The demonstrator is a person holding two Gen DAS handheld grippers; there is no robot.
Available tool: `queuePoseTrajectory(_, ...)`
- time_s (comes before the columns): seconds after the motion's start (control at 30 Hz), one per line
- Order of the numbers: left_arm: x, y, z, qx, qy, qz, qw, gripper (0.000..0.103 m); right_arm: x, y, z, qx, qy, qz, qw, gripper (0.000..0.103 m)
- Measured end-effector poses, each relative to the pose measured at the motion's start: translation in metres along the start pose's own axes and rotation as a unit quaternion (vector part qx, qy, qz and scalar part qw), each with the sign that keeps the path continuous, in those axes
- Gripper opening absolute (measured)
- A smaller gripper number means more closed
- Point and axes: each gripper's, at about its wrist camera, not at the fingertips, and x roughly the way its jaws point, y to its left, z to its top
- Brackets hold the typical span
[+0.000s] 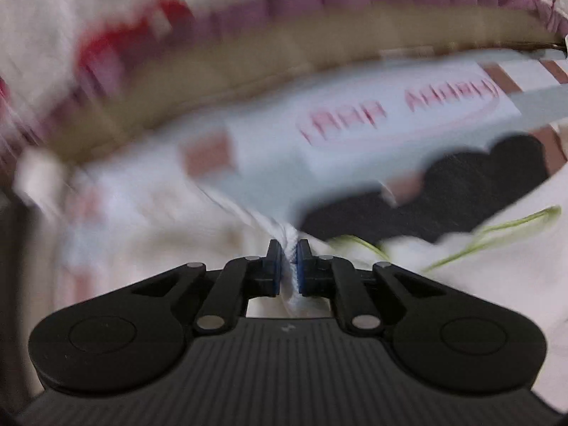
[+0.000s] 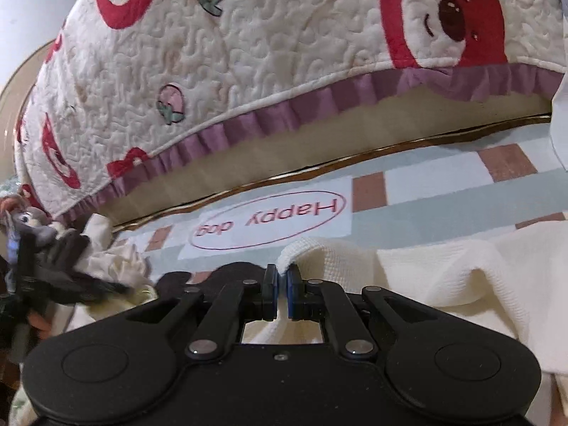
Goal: Fold clothes
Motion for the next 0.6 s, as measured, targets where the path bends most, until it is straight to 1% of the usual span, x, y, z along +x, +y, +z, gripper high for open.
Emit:
queuePoseTrajectory(0.03,-0.017,0.009,0.002,-0.002,-0.040,0.017,0.9991,0.007,0.004,-0.001,0.000,-0.002,0.001,-0.006,1.000,0.007)
queuePoseTrajectory(0.07,-0.037,0.018,0.002,-0.015,-0.077,0.030,0.9965,0.007,0.006,-0.001,0.000,-0.001,-0.002,-0.006,1.000,0.007)
queuePoseTrajectory(0.13,-0.083,0.031,-0.007,-0.056,-0.151,0.043,0.9860,0.007,0.006,-0.002,0.001,0.005,-0.014,0.000,1.000,0.007)
queuePoseTrajectory(0.17,-0.103,0.034,-0.020,-0.079,-0.180,0.044,0.9795,0.007,0.005,-0.002,0.001,0.012,-0.018,0.002,1.000,0.007)
queuePoseTrajectory(0.2,-0.111,0.033,-0.035,-0.096,-0.181,0.039,0.9779,0.007,0.003,-0.003,0.002,0.020,-0.020,0.004,1.000,0.007)
queuePoseTrajectory(0.27,-0.100,0.019,-0.071,-0.115,-0.122,0.013,0.9858,0.007,0.004,-0.006,0.000,0.034,-0.014,0.002,0.999,0.007)
queuePoseTrajectory(0.33,-0.090,0.005,-0.107,-0.133,-0.062,-0.012,0.9891,0.008,0.011,-0.007,-0.003,0.035,0.010,-0.027,0.999,0.007)
queuePoseTrajectory(0.37,-0.081,0.002,-0.123,-0.152,-0.031,-0.028,0.9875,0.008,0.014,-0.008,-0.005,0.035,0.024,-0.043,0.998,0.007)
queuePoseTrajectory(0.4,-0.070,0.004,-0.135,-0.187,-0.004,-0.047,0.9813,0.007,0.017,-0.009,-0.007,0.038,0.034,-0.055,0.997,0.007)
queuePoseTrajectory(0.43,-0.064,0.009,-0.142,-0.221,0.011,-0.061,0.9734,0.007,0.019,-0.010,-0.009,0.042,0.041,-0.064,0.996,0.007)
queuePoseTrajectory(0.47,-0.064,0.014,-0.144,-0.242,0.012,-0.069,0.9678,0.007,0.020,-0.011,-0.009,0.044,0.044,-0.070,0.996,0.007)
queuePoseTrajectory(0.5,-0.066,0.018,-0.143,-0.248,0.006,-0.071,0.9662,0.007,0.019,-0.010,-0.009,0.044,0.043,-0.071,0.996,0.007)
queuePoseTrajectory(0.6,-0.072,0.022,-0.134,-0.224,-0.012,-0.073,0.9718,0.007,0.017,-0.008,-0.007,0.046,0.032,-0.060,0.997,0.007)
